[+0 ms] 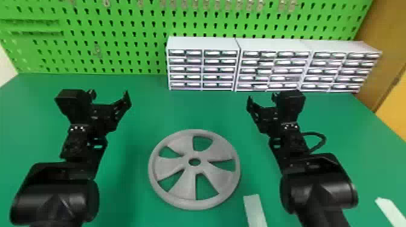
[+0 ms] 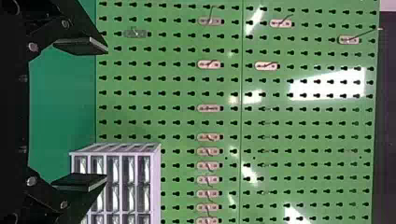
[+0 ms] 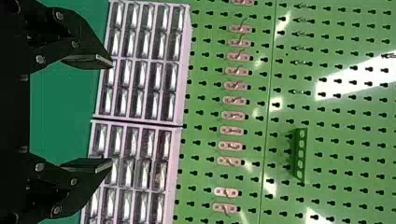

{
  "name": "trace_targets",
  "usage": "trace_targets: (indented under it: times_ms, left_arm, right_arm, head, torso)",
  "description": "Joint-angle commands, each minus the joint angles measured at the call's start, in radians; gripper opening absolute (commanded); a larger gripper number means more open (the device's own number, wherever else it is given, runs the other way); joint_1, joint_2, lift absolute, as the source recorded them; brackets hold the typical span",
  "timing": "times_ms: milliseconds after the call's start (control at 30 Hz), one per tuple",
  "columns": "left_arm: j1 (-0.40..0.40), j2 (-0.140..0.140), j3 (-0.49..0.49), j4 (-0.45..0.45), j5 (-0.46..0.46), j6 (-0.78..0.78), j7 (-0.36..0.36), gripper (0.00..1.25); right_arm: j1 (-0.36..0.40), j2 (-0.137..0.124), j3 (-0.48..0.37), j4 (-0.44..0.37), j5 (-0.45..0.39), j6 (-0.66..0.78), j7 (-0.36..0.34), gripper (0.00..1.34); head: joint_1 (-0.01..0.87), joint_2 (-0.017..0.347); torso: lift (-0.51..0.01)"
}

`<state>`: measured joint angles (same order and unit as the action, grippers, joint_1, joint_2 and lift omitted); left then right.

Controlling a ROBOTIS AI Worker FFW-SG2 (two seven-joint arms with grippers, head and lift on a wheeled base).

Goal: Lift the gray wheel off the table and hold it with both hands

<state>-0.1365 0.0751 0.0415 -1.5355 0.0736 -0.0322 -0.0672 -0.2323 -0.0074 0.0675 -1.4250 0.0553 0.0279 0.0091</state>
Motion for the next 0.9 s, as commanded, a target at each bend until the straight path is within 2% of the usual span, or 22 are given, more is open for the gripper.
trace_targets:
  times_ms: [0,233,600,867]
  left_arm:
    - [0.000,0.000,0.000,0.000,0.000,0.000,0.001,0.95]
    - [0.002,0.000,0.001,0.000,0.000,0.000,0.001,0.95]
    - [-0.002,0.000,0.000,-0.002,0.002,0.000,0.001,0.94]
    - [-0.005,0.000,0.000,-0.002,0.003,0.000,0.001,0.94]
  right_arm:
    - [-0.004,-0.002,0.000,-0.026,0.012,0.052,0.000,0.83]
    - [-0.024,-0.006,0.006,-0.135,0.028,0.297,-0.001,0.83]
    - [-0.107,-0.017,0.028,-0.256,0.009,0.681,-0.006,0.83]
    - [-0.190,-0.046,0.063,-0.296,-0.049,0.962,-0.006,0.83]
  head:
    - [0.711,0.015]
    - [0.711,0.015]
    - [0.711,0.015]
    - [0.711,0.015]
  torso:
    - [-0.098]
    - [-0.098]
    - [-0.098]
    - [-0.098]
